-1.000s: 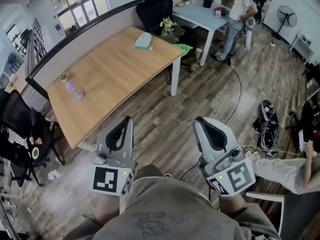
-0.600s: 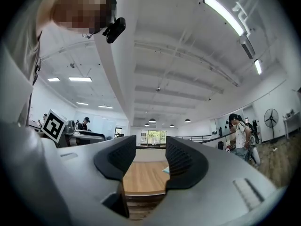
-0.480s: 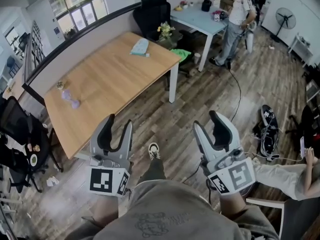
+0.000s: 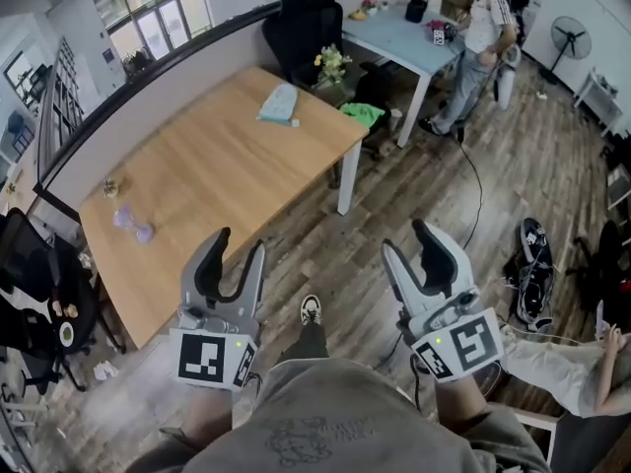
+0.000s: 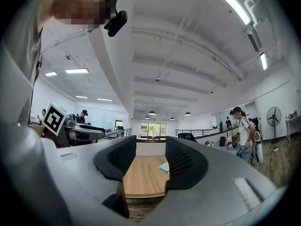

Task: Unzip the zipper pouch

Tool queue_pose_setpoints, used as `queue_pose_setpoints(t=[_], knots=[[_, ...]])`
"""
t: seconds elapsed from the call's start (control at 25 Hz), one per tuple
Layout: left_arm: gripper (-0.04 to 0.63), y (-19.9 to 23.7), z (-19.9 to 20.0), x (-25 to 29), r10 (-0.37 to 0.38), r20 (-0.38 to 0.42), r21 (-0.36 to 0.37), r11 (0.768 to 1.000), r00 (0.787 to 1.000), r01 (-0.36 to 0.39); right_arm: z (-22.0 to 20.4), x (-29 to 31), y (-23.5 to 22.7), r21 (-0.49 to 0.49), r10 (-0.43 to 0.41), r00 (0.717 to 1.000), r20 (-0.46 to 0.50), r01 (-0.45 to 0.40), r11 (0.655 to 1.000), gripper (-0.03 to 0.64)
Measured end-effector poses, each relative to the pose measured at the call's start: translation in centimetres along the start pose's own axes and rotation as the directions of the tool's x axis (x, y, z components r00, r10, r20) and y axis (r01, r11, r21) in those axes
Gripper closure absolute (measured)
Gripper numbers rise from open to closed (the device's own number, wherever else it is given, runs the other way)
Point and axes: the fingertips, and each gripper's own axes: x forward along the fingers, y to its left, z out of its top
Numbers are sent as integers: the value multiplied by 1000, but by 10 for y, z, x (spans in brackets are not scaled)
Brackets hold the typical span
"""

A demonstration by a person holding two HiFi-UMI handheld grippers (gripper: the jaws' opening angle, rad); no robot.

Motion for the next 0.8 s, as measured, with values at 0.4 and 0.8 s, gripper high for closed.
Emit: queue_pose_setpoints(t=[0.4,0.8], knots=[[417,96,-16,139,-32,-45,-3,999,998,32,-13,164,-56,22,20,998,-53,-19,1000,437],[422,179,-43,193,41,-53,-13,999,998,-42,-27,284,-58,4,120,992,-48,-120,993,437]])
